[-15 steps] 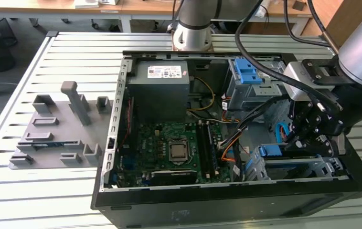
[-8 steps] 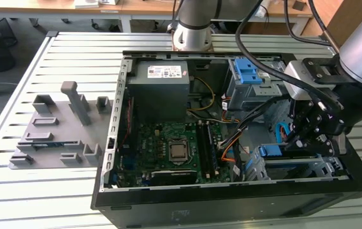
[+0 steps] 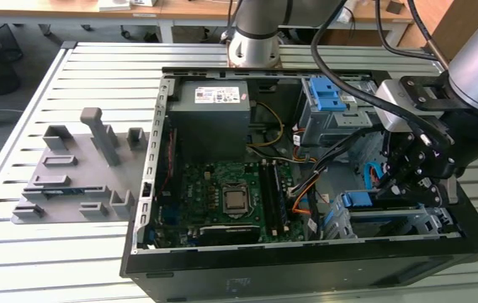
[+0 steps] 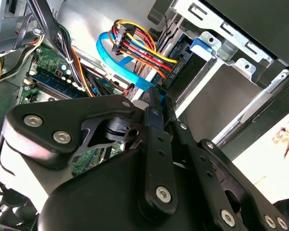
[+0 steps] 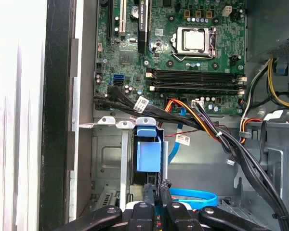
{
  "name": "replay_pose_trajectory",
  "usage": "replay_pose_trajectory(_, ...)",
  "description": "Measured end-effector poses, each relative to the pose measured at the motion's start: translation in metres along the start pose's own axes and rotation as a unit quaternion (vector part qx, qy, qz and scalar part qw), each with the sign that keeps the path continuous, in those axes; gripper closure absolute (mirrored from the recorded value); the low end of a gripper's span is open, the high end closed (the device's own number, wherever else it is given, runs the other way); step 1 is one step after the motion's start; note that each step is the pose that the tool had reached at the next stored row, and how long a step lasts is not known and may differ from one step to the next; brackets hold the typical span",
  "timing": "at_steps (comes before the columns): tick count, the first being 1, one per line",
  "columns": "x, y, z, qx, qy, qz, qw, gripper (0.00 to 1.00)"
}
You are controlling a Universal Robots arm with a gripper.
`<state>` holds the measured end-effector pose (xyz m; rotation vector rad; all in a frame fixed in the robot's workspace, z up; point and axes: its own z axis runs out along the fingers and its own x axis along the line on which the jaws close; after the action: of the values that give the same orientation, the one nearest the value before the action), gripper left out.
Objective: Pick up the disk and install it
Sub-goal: 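Insert the second disk wire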
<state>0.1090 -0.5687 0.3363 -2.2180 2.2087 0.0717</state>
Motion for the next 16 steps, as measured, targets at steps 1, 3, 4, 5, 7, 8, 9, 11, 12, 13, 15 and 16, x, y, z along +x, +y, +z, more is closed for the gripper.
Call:
replay_pose_trajectory(1, 0.0000, 0.0000, 0.0001, 0.0000, -0.0002, 0.000, 1.0000, 0.83)
replay_pose_trajectory(3, 0.0000, 0.0000, 0.0005, 0.0000, -0.0007, 0.000, 1.0000, 0.83)
replay_pose_trajectory(4, 0.0000, 0.0000, 0.0008, 0.0000, -0.0008, 0.000, 1.0000, 0.83)
replay_pose_trajectory(5, 0.0001, 0.0000, 0.0011, 0.0000, -0.0010, 0.000, 1.0000, 0.83)
replay_pose_trajectory(7, 0.0001, -0.0001, 0.0017, 0.0000, -0.0011, 0.000, 1.0000, 0.83)
replay_pose_trajectory(8, 0.0001, 0.0000, 0.0018, 0.0000, -0.0010, 0.000, 1.0000, 0.83)
replay_pose_trajectory(9, 0.0001, -0.0001, 0.0020, 0.0000, -0.0011, 0.000, 1.0000, 0.83)
replay_pose_trajectory(11, 0.0001, -0.0001, 0.0021, 0.0000, -0.0011, 0.000, 1.0000, 0.83)
replay_pose_trajectory(12, 0.0001, -0.0001, 0.0022, 0.0000, -0.0011, 0.000, 1.0000, 0.83)
replay_pose_trajectory(13, 0.0001, -0.0002, 0.0022, 0.0000, -0.0011, 0.000, 1.0000, 0.83)
replay_pose_trajectory(15, 0.0001, -0.0002, 0.0025, 0.0000, -0.0011, 0.000, 1.0000, 0.83)
replay_pose_trajectory(16, 0.0001, -0.0002, 0.0026, 0.0000, -0.0011, 0.000, 1.0000, 0.83)
